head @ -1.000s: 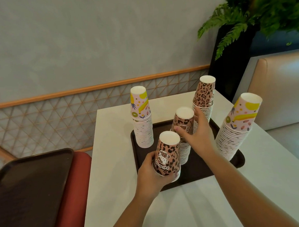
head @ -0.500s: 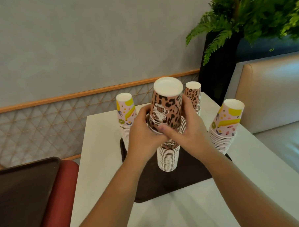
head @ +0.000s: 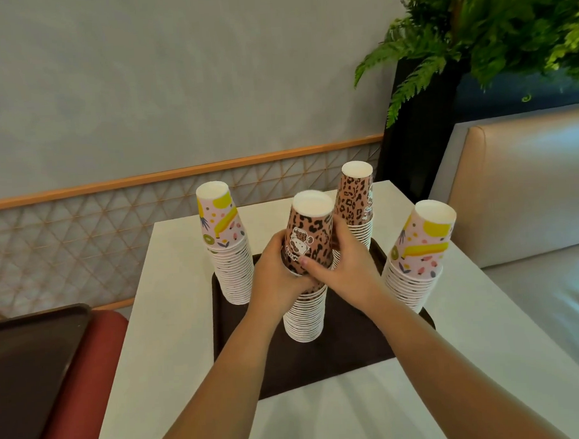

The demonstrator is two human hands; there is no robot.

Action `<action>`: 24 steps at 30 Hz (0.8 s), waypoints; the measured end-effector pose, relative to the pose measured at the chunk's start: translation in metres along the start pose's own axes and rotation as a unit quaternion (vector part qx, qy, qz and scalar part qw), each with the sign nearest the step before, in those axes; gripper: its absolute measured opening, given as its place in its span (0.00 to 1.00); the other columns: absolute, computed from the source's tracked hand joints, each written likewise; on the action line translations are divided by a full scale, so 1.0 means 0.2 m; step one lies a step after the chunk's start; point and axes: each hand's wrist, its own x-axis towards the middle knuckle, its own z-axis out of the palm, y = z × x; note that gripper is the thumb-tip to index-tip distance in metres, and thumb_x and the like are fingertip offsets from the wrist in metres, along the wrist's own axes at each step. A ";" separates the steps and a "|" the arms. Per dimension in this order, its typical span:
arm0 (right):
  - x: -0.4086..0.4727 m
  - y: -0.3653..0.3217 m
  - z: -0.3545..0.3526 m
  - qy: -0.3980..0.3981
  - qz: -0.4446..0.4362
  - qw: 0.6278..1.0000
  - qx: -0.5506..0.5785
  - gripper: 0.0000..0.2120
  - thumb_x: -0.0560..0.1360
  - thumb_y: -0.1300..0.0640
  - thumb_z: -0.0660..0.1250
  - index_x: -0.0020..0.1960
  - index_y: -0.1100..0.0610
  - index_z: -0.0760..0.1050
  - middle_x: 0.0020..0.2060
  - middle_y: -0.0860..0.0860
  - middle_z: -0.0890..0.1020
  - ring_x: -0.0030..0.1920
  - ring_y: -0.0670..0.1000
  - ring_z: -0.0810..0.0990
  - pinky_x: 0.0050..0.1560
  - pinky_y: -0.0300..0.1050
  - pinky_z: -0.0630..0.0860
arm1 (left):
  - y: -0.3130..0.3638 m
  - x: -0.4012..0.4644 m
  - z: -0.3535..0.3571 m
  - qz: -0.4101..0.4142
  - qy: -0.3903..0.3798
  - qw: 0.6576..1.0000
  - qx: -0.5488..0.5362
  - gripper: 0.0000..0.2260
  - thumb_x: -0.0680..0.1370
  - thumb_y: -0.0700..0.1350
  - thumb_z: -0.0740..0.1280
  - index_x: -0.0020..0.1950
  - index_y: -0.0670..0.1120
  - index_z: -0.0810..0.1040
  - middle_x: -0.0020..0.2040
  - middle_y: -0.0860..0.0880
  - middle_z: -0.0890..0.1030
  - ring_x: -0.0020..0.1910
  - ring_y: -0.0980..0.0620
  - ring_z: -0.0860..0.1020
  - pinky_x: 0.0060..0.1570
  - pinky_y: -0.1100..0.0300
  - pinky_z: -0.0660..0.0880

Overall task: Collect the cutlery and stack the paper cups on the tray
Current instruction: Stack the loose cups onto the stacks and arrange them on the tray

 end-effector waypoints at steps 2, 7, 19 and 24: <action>-0.02 0.04 0.02 -0.025 0.016 1.000 -0.001 0.35 0.68 0.54 0.74 0.70 0.51 0.61 0.62 0.46 0.75 0.62 0.44 0.73 0.64 0.42 0.72 | -0.04 -0.02 0.03 -0.008 -0.004 1.000 -0.006 0.35 0.62 0.40 0.79 0.65 0.50 0.69 0.55 0.57 0.77 0.56 0.57 0.76 0.50 0.69 0.72; -0.05 0.06 0.06 -0.030 0.050 0.998 -0.001 0.35 0.68 0.53 0.74 0.70 0.51 0.61 0.63 0.47 0.75 0.63 0.45 0.73 0.64 0.48 0.73 | -0.10 -0.06 0.06 -0.011 0.018 1.000 0.013 0.32 0.65 0.41 0.77 0.66 0.48 0.69 0.56 0.56 0.76 0.55 0.59 0.74 0.48 0.75 0.69; -0.17 -0.01 -0.35 0.377 0.040 0.915 -0.140 0.41 0.65 0.53 0.77 0.71 0.52 0.59 0.68 0.55 0.63 0.69 0.53 0.63 0.65 0.47 0.67 | -0.11 -0.03 0.03 -0.028 -0.005 0.999 0.038 0.34 0.65 0.43 0.78 0.67 0.48 0.66 0.63 0.50 0.75 0.63 0.51 0.73 0.61 0.57 0.71; -0.12 0.20 -0.43 0.249 0.171 0.951 -0.059 0.47 0.63 0.55 0.77 0.74 0.51 0.52 0.70 0.53 0.64 0.68 0.55 0.67 0.64 0.60 0.71 | -0.11 0.01 0.06 -0.024 0.006 0.999 0.037 0.33 0.66 0.42 0.77 0.67 0.47 0.66 0.63 0.50 0.75 0.63 0.50 0.73 0.58 0.59 0.71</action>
